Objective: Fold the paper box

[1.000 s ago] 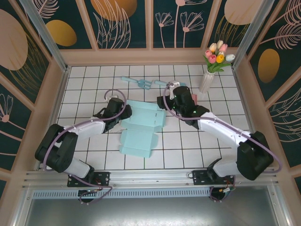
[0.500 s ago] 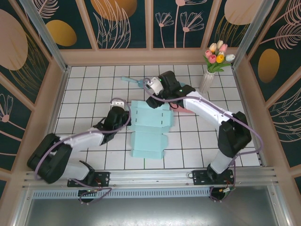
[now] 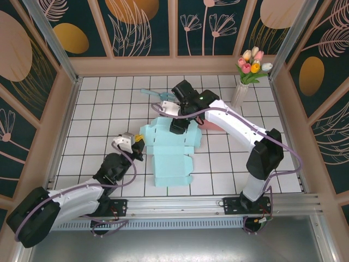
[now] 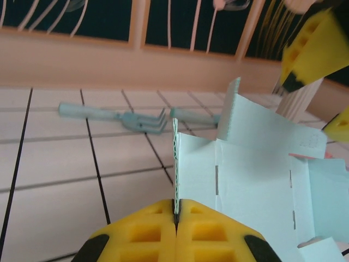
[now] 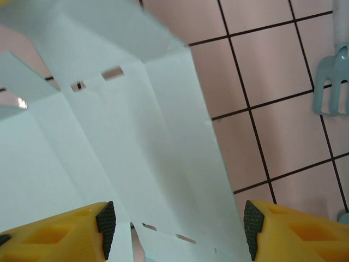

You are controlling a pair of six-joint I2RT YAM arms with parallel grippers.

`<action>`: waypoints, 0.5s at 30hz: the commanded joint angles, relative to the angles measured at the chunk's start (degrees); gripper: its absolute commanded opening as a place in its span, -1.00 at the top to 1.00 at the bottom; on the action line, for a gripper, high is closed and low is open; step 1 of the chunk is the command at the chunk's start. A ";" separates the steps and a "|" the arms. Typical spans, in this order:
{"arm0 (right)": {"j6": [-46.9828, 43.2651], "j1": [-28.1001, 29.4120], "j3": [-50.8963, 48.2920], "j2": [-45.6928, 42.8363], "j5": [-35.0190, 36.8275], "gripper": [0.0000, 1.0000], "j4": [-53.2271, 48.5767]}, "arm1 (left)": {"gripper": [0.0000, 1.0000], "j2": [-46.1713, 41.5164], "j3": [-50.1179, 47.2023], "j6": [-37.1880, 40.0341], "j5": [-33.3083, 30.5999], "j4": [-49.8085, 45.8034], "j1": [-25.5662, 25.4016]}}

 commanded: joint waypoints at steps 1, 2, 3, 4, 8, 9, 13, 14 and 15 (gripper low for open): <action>-5.25 -0.38 2.05 0.74 0.85 -0.32 -5.93 | 1.00 -0.54 -1.47 4.40 2.68 10.06 -0.30; -5.82 -0.45 2.12 0.63 1.16 -0.31 -5.82 | 1.00 0.01 -1.56 4.80 3.45 10.74 -0.31; -6.40 -0.55 2.24 0.59 1.05 -0.31 -5.95 | 1.00 0.64 -1.70 5.18 4.10 11.47 -0.40; -7.38 -0.70 2.60 0.58 0.63 -0.31 -6.29 | 1.00 1.30 -1.90 5.51 4.66 12.32 -0.38; -10.88 -0.87 3.12 0.20 -2.13 -0.26 -7.65 | 1.00 1.84 -2.09 5.74 4.47 12.77 -0.34; -11.43 -0.86 2.94 0.15 -2.37 -0.23 -7.82 | 1.00 1.66 -2.13 5.72 4.51 12.68 -0.38; -11.74 -1.58 2.76 0.95 -2.43 -0.17 -8.73 | 1.00 0.59 -2.34 5.70 4.83 12.47 -0.40; -11.80 -1.90 2.90 1.20 -2.45 -0.14 -9.18 | 1.00 0.31 -2.52 5.68 4.82 12.68 -0.40; -11.81 -2.26 2.89 1.34 -2.58 -0.14 -9.56 | 1.00 0.00 -2.68 5.71 4.90 12.87 -0.38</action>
